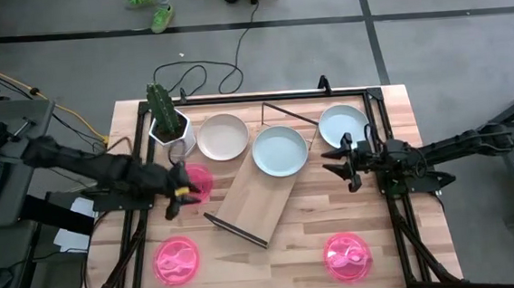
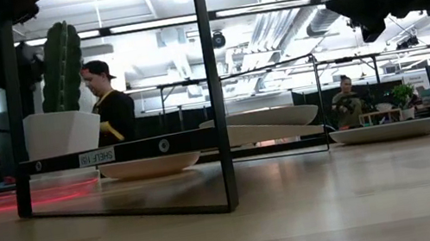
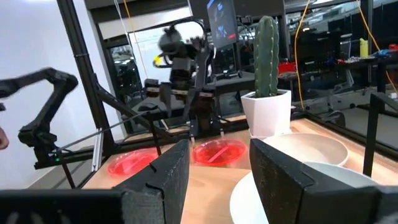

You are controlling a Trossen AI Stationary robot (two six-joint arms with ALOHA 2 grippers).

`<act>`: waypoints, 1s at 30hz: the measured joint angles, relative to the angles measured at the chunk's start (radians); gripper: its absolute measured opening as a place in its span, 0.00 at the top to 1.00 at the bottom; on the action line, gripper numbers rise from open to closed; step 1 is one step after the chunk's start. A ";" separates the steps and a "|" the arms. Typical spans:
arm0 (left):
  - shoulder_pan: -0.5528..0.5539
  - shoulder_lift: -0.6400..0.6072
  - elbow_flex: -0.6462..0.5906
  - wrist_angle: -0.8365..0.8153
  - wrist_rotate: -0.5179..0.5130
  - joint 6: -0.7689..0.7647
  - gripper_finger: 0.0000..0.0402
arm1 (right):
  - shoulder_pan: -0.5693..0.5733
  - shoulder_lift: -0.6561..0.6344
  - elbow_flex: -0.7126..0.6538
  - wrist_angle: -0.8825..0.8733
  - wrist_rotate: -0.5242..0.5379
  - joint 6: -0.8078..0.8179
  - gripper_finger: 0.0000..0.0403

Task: Place and stack plates onto a shelf
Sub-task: Put the top left pink plate on the shelf

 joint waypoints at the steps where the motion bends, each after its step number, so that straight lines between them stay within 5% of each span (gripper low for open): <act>1: -0.030 0.040 0.023 -0.040 0.000 -0.021 0.63 | 0.000 0.000 0.000 -0.005 0.000 0.006 0.61; 7: -0.190 0.278 0.071 -0.126 -0.015 -0.081 0.66 | 0.000 0.000 0.000 -0.016 0.000 0.013 0.61; 16: -0.286 0.554 0.074 -0.232 -0.233 -0.060 0.67 | 0.000 0.000 0.000 -0.022 0.000 0.013 0.61; 30: -0.288 0.697 0.075 -0.226 -0.289 -0.076 0.67 | 0.000 0.000 0.000 -0.023 0.000 0.013 0.61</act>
